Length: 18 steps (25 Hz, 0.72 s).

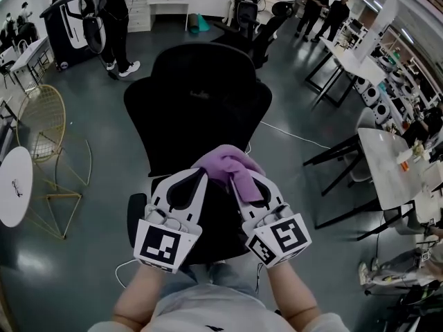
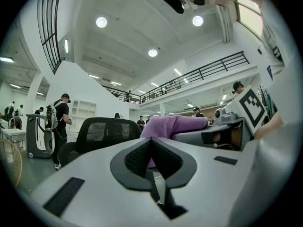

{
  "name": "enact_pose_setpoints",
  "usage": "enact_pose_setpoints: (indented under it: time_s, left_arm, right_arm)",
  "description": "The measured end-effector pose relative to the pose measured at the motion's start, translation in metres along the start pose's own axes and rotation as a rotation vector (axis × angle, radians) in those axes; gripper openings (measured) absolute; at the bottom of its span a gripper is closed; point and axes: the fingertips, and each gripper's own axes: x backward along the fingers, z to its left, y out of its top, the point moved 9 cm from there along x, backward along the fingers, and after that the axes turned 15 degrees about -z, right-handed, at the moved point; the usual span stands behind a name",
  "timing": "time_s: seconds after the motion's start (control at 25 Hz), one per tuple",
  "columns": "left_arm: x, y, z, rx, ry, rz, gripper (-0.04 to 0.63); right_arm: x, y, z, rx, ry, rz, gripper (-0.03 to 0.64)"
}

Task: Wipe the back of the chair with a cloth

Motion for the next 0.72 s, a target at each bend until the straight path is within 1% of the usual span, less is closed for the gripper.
enact_pose_setpoints:
  time_s: [0.08, 0.72]
  left_arm:
    - [0.000, 0.000, 0.002, -0.009, 0.001, -0.004, 0.012]
    - [0.007, 0.011, 0.021, -0.001, 0.017, -0.015, 0.013]
  right_arm:
    - [-0.002, 0.000, 0.000, 0.006, -0.001, -0.004, 0.044]
    - [-0.020, 0.004, 0.016, -0.004, 0.001, -0.022, 0.044]
